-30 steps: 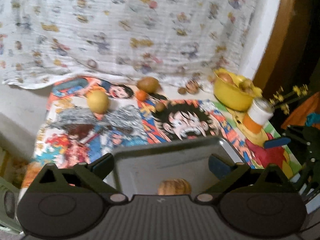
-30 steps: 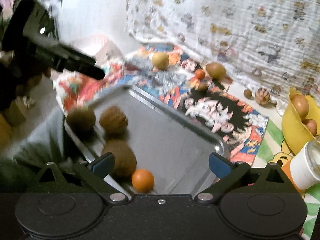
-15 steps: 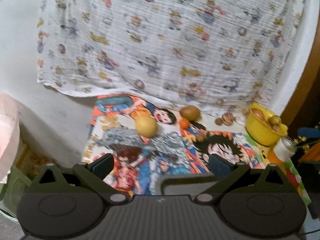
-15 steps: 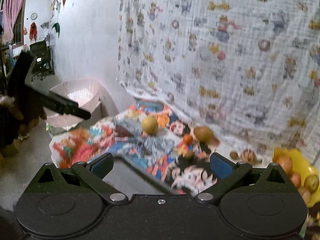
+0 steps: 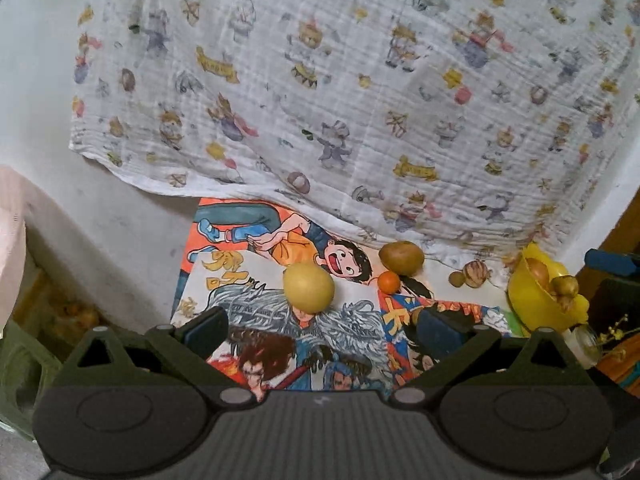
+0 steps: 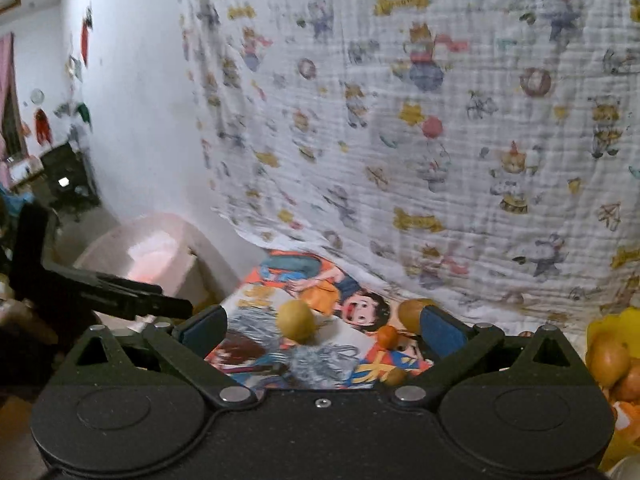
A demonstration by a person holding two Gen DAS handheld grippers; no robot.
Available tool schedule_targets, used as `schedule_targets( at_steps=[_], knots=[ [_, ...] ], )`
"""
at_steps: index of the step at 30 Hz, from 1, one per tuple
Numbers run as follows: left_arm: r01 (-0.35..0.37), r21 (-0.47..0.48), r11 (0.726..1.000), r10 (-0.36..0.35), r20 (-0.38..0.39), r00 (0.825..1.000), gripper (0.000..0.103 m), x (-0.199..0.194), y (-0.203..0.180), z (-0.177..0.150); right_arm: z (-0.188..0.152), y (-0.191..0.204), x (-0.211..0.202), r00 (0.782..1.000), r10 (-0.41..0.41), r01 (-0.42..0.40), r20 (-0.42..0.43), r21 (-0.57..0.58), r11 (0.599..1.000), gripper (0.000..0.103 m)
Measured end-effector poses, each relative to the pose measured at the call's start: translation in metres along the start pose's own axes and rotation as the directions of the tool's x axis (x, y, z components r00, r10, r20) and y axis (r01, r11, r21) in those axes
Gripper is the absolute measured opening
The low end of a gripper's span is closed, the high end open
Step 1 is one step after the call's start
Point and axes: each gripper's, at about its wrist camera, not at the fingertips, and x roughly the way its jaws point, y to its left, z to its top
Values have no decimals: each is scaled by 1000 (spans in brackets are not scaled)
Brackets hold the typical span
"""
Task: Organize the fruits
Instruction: 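Lift both tools away from the tray toward the remaining fruits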
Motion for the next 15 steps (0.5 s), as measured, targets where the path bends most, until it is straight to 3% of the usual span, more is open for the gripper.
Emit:
schedule_targets(
  at_steps=[3, 6, 15],
  knots=[
    [0, 12, 1000, 0, -22, 1000, 103, 22, 1, 6, -8, -7, 28, 998, -50, 50, -23, -7, 999, 102],
    [2, 18, 1000, -1, -39, 999, 103, 45, 2, 7, -24, -12, 53, 988, -151, 151, -12, -37, 988, 102],
    [1, 49, 999, 2, -73, 997, 103, 105, 7, 0, -55, -33, 116, 978, -153, 155, -145, -1, 988, 102]
  ],
)
